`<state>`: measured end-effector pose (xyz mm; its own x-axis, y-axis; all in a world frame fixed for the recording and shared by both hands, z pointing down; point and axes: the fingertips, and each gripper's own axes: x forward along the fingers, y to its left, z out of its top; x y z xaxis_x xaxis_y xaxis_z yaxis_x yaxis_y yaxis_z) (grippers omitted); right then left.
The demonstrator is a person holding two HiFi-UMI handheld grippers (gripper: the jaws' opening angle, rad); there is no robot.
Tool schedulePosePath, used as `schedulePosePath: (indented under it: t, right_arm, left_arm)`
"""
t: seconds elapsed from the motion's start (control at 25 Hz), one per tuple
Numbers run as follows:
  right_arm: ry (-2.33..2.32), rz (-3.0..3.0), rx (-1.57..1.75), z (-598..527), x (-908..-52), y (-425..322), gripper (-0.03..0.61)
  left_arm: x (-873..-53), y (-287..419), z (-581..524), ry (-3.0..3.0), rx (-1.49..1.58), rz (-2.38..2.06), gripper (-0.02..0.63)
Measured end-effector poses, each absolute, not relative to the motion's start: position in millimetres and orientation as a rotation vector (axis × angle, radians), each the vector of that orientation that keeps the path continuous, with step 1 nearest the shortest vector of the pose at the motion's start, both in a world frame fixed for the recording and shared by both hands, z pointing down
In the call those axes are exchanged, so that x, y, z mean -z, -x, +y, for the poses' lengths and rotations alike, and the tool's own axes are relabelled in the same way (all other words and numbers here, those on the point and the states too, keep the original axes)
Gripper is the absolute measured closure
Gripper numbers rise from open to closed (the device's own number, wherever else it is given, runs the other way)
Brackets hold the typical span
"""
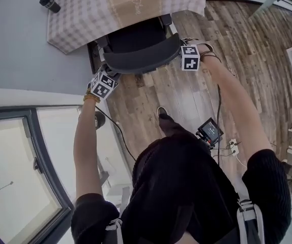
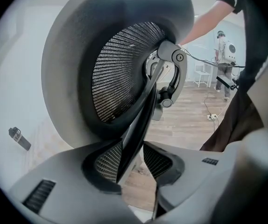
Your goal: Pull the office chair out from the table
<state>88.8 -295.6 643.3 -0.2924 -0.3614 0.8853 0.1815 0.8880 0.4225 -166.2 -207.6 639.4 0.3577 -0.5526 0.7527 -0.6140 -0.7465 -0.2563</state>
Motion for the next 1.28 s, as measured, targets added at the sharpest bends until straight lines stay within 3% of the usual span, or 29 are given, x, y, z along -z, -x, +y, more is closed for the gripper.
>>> schedulePosePath:
  t: [1.28]
  right_arm:
    - [-0.21,-1.769,0.529,-174,-644,-121,0.45]
  left_arm:
    - [-639,138,-84,-2.513,-1.354,-1.103,0.463]
